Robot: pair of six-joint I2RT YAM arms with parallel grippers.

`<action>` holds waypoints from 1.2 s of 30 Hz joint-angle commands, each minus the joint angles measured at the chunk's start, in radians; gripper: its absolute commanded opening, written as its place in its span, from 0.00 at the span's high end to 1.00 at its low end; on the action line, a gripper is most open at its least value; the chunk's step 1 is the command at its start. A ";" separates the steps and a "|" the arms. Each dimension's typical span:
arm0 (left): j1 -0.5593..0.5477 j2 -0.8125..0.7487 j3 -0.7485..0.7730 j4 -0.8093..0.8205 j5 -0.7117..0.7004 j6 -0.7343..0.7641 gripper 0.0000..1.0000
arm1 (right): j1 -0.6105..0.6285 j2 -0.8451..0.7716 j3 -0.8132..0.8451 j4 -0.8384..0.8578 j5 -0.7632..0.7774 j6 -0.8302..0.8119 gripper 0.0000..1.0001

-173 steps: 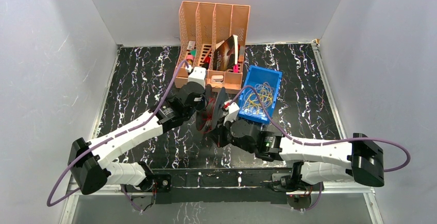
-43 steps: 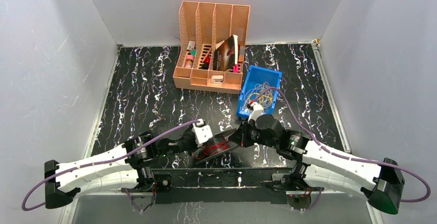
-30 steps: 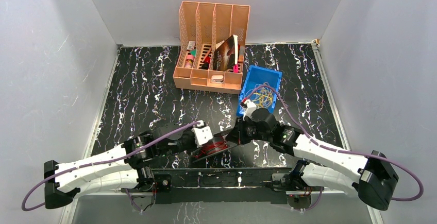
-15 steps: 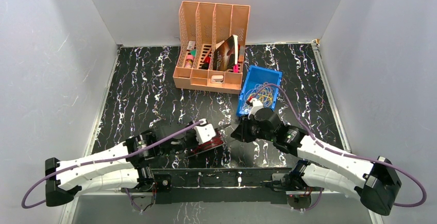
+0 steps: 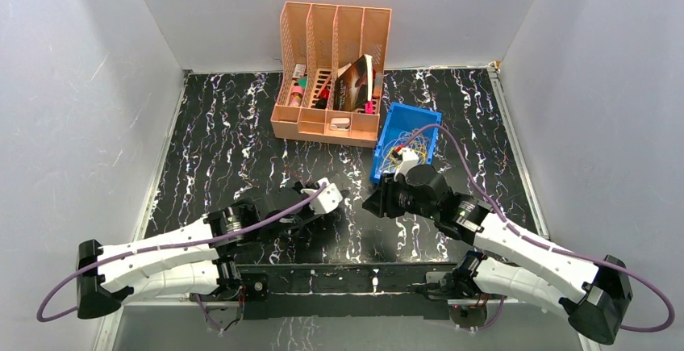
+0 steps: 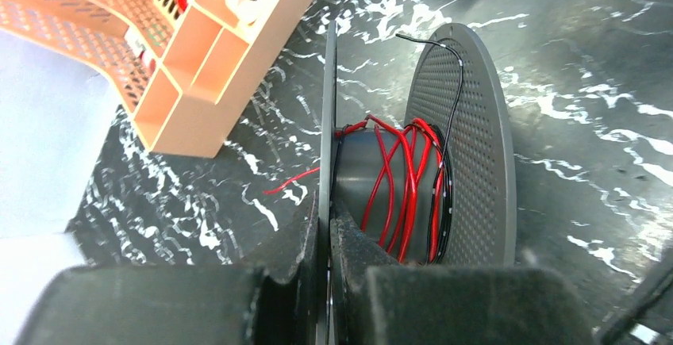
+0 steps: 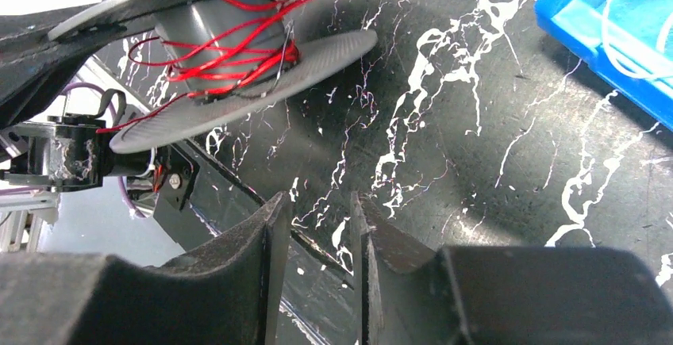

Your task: Wrap the cables

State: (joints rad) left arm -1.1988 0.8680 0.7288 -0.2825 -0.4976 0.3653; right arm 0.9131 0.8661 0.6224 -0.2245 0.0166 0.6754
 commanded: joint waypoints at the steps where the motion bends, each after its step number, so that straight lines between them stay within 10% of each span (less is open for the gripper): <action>1: 0.001 0.008 0.070 0.045 -0.180 0.077 1.00 | 0.003 -0.032 0.071 -0.037 0.025 -0.021 0.58; 18: 0.008 0.214 0.064 0.330 -0.571 0.517 1.00 | 0.003 -0.072 0.102 -0.179 0.279 -0.005 0.52; 36: 0.063 0.454 0.039 0.313 -0.676 0.470 1.00 | -0.129 0.038 0.041 -0.225 0.289 0.044 0.42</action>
State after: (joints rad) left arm -1.1526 1.2980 0.7673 0.0376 -1.0706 0.8543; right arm 0.8242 0.8986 0.6743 -0.4709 0.3199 0.6971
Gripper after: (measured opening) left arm 0.029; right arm 0.572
